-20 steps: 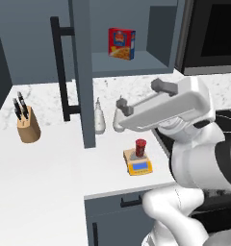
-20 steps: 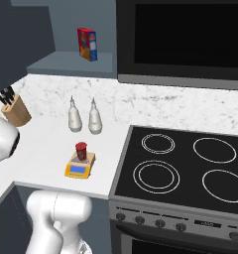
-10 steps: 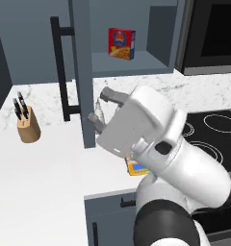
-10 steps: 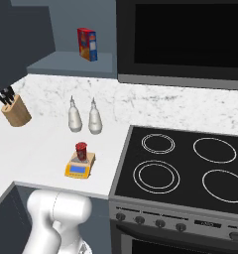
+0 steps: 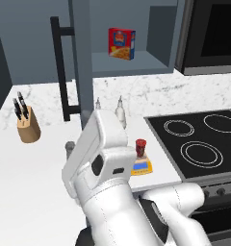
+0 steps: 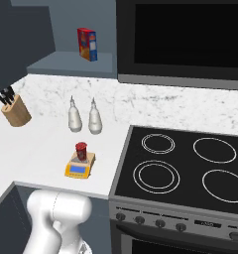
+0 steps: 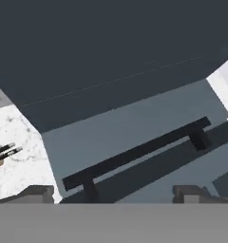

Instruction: Pick the yogurt and place it on the digital scale for weighing, and close the cabinet.

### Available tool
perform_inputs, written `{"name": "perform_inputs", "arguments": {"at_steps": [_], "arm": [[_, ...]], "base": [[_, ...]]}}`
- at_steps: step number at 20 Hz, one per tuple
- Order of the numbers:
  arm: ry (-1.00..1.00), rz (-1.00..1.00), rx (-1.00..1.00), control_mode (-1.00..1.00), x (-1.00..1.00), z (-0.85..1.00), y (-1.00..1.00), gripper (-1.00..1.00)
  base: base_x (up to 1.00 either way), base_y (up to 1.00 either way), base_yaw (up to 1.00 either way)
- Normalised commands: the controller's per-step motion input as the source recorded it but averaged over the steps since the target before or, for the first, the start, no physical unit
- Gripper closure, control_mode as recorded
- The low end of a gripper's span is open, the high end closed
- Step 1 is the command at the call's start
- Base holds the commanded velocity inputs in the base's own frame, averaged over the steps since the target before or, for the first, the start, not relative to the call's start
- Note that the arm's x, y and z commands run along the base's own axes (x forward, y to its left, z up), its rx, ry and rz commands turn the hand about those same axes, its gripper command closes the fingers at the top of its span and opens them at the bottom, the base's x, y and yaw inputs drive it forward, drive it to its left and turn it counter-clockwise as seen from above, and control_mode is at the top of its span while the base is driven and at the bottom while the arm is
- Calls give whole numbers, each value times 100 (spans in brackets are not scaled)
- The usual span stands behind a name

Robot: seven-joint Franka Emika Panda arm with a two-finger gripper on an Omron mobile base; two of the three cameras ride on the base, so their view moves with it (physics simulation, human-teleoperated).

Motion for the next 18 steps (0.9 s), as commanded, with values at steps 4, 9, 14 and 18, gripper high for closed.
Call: {"name": "perform_inputs", "arguments": {"at_steps": [4, 9, 14, 18], "arm": [[11, -10, 18, -100, 0, -20, 35, -100], [8, -5, 0, -100, 22, 0, -1, -100], [18, -3, 0, -100, 23, -1, -32, -100], [23, 0, -6, -100, 43, -23, 2, -100]], "base": [[0, 0, 0], [0, 0, 0], [0, 0, 0], [0, 0, 0]]}}
